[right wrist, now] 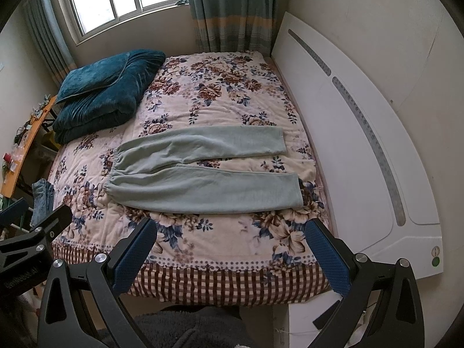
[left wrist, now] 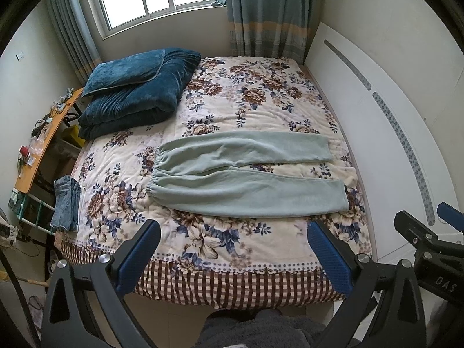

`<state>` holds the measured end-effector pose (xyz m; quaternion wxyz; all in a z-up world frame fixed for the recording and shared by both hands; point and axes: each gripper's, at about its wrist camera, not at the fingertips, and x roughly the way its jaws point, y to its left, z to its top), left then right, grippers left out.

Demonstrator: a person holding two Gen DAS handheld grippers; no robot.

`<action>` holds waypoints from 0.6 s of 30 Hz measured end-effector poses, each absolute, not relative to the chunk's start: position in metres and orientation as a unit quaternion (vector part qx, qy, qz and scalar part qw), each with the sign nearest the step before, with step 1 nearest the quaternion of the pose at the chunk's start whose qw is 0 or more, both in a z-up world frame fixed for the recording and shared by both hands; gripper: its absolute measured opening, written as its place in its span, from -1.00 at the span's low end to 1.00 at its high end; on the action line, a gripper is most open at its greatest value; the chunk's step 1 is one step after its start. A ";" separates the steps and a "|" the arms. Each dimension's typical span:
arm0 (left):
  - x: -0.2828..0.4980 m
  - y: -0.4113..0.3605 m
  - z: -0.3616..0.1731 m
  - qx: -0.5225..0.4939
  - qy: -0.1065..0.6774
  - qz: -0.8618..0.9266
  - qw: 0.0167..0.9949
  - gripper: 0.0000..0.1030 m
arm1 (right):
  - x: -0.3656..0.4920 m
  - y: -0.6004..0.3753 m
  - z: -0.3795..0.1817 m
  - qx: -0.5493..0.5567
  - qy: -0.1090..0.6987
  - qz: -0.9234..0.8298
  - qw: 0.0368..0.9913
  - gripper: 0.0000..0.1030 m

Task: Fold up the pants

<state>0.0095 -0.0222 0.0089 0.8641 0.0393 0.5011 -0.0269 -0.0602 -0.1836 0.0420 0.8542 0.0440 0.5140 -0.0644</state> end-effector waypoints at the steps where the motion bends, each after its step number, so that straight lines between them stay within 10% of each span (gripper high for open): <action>1: 0.010 -0.023 0.010 0.040 0.500 -0.027 0.865 1.00 | -0.060 -0.184 0.042 0.043 0.514 -0.065 0.854 1.00; 18: 0.007 -0.021 0.009 0.039 0.498 -0.027 0.866 1.00 | -0.062 -0.183 0.045 0.045 0.514 -0.064 0.854 1.00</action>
